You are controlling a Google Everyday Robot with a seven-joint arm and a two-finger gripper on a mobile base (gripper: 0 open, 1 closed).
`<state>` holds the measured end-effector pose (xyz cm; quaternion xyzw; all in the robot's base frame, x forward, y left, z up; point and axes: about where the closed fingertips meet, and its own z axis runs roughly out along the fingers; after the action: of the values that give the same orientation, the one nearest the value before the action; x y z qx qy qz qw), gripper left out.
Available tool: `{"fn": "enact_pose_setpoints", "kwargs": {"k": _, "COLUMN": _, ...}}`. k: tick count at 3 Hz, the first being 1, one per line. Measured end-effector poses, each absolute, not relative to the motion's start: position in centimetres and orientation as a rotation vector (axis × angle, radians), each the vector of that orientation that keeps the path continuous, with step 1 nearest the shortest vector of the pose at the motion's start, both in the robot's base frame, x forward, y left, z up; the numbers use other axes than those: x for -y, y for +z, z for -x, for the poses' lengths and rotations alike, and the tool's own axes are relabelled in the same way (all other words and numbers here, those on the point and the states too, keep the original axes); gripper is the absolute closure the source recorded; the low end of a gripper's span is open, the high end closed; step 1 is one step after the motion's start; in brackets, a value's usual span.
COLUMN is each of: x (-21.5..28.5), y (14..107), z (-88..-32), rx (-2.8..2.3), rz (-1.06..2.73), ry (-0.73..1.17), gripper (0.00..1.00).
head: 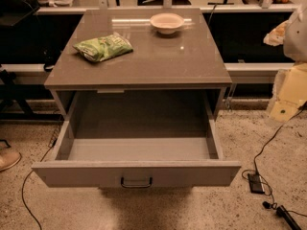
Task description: Close top drawer
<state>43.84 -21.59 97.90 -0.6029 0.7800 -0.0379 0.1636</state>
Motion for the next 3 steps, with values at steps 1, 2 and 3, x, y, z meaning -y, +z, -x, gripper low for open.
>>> {"fn": "enact_pose_setpoints", "kwargs": {"k": 1, "x": 21.6, "y": 97.9, "z": -43.8, "rx": -2.224, "rz": 1.719, "ry": -0.107, "gripper": 0.0}}
{"fn": "enact_pose_setpoints", "kwargs": {"k": 2, "x": 21.6, "y": 92.6, "z": -43.1, "rx": -2.375, "rz": 1.584, "ry": 0.082, "gripper": 0.0}}
{"fn": "enact_pose_setpoints", "kwargs": {"k": 3, "x": 21.2, "y": 85.7, "z": -41.7, "rx": -2.534, "rz": 1.402, "ry": 0.306, "gripper": 0.0}}
